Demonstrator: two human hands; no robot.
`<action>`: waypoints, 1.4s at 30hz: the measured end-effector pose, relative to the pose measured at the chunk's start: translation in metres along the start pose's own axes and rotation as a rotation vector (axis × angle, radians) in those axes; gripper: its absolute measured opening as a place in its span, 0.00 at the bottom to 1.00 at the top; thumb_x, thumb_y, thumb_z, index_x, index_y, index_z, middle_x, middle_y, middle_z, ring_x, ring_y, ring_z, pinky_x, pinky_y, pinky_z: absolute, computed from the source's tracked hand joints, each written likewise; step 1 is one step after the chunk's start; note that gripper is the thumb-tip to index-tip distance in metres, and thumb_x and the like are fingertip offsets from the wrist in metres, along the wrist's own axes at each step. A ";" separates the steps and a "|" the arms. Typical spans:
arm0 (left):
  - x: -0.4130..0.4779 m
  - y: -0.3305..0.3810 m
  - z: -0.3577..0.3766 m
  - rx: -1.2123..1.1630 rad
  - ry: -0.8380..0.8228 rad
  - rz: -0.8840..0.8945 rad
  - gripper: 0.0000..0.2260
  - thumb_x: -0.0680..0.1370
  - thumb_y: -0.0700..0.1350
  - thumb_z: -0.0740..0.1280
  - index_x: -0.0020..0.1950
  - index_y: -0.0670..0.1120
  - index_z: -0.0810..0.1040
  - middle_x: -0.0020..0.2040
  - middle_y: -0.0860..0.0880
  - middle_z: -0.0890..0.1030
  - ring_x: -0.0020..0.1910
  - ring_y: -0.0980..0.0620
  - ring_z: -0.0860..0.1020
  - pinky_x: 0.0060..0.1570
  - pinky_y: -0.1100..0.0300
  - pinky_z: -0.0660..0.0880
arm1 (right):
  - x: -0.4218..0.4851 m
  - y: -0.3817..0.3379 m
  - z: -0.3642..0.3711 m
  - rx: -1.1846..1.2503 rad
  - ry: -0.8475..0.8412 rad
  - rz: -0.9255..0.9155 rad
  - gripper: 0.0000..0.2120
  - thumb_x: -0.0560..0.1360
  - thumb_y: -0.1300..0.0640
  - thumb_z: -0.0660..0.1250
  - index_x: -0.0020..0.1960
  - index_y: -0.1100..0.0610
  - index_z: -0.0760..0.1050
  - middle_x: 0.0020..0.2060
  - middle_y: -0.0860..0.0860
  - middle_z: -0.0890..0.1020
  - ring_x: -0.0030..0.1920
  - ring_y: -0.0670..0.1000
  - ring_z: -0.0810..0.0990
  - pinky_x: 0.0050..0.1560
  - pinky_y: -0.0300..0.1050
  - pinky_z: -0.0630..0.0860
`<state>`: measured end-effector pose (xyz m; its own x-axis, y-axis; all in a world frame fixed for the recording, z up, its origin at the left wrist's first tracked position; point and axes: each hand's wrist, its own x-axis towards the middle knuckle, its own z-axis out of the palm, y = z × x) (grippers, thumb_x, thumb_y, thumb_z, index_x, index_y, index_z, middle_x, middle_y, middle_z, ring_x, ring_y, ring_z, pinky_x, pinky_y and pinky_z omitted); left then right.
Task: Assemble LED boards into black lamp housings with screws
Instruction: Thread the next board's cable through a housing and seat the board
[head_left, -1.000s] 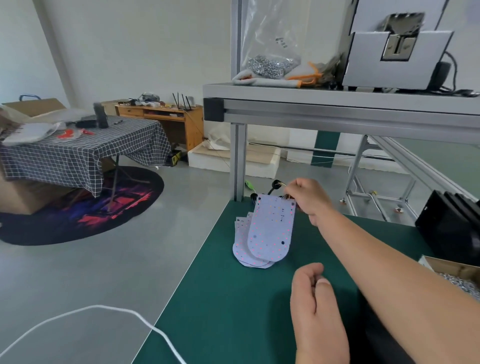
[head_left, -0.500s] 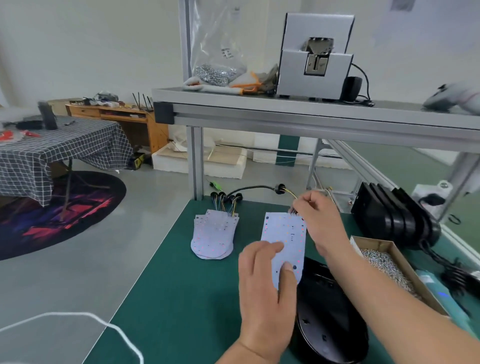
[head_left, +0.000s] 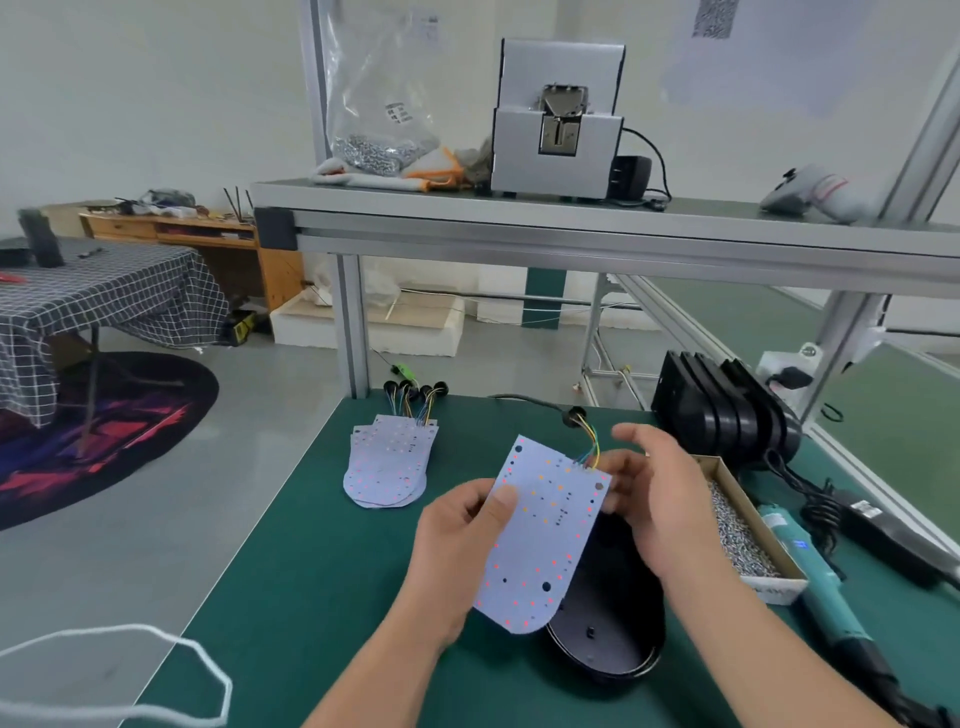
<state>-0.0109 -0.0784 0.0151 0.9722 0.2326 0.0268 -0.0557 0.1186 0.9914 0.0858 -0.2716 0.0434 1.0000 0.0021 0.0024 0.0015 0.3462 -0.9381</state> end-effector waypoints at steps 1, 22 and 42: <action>-0.002 0.001 -0.001 -0.054 -0.033 -0.007 0.14 0.75 0.59 0.72 0.51 0.51 0.88 0.52 0.43 0.88 0.47 0.46 0.83 0.50 0.47 0.80 | 0.005 -0.001 -0.004 -0.040 0.024 -0.008 0.11 0.80 0.59 0.63 0.61 0.58 0.78 0.38 0.60 0.83 0.32 0.55 0.79 0.28 0.45 0.75; 0.007 -0.002 0.003 -0.529 -0.137 -0.217 0.22 0.85 0.53 0.62 0.70 0.37 0.79 0.67 0.32 0.80 0.64 0.38 0.81 0.74 0.37 0.71 | -0.063 0.008 0.023 -0.588 -0.518 -0.384 0.08 0.79 0.53 0.69 0.54 0.41 0.78 0.39 0.46 0.85 0.37 0.47 0.80 0.39 0.37 0.75; 0.005 0.009 -0.004 -0.880 -0.243 -0.240 0.05 0.71 0.41 0.69 0.45 0.45 0.75 0.38 0.47 0.73 0.30 0.52 0.68 0.31 0.60 0.69 | 0.057 -0.007 -0.005 -1.507 -0.612 -0.407 0.19 0.84 0.67 0.62 0.69 0.53 0.81 0.64 0.50 0.80 0.63 0.51 0.79 0.67 0.46 0.71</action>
<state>-0.0070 -0.0724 0.0234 0.9952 -0.0887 -0.0406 0.0968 0.8465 0.5236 0.1427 -0.2786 0.0482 0.7858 0.6108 0.0975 0.6067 -0.7305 -0.3133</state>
